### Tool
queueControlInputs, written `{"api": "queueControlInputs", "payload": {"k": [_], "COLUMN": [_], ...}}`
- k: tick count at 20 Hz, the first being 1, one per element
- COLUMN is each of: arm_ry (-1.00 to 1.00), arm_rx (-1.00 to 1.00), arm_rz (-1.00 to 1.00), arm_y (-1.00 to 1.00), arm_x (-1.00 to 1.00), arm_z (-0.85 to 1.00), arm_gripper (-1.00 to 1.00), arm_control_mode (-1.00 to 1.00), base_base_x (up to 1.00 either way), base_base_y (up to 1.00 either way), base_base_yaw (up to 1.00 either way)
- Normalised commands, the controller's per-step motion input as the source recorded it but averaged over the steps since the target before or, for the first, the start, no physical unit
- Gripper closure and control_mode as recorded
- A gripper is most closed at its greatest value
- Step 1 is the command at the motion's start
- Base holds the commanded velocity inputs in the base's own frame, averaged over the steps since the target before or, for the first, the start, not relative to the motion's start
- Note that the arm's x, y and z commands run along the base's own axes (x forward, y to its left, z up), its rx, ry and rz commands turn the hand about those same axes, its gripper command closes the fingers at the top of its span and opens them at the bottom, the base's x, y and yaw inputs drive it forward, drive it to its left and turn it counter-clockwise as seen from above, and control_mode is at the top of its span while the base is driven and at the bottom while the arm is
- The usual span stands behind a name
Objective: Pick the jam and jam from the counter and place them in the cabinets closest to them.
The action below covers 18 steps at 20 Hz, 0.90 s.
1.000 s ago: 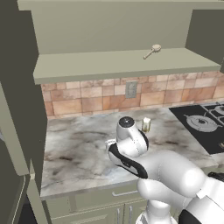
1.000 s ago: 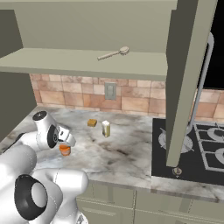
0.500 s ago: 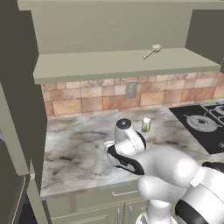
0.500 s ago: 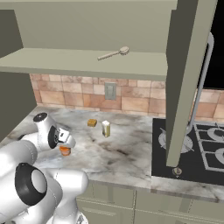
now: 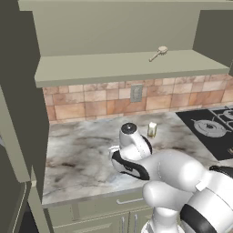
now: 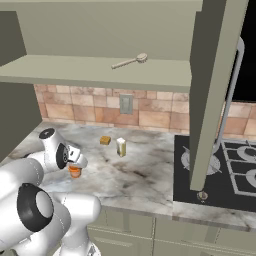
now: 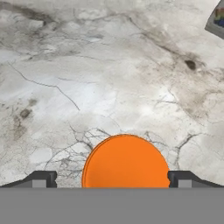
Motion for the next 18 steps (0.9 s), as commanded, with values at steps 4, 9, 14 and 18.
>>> {"api": "queueControlInputs", "payload": {"k": [4,9,14,18], "arm_ry": [-0.03,-0.03,-0.01,0.00], "arm_rx": [0.00,0.00,0.00,0.00], "arm_rz": [0.00,0.01,0.00,0.00], "arm_y": [-0.22,-0.16,-0.04,0.00], "arm_x": [0.00,0.00,-0.01,0.00], "arm_z": [0.00,-0.07,-0.01,0.00], "arm_gripper": [-1.00,-1.00,-1.00,-1.00], "arm_control_mode": [-1.00,-1.00,-1.00,-1.00], "base_base_x": [0.00,0.00,0.00,0.00], "base_base_y": [0.00,0.00,0.00,0.00], "base_base_yaw": [0.00,0.00,0.00,0.00]}}
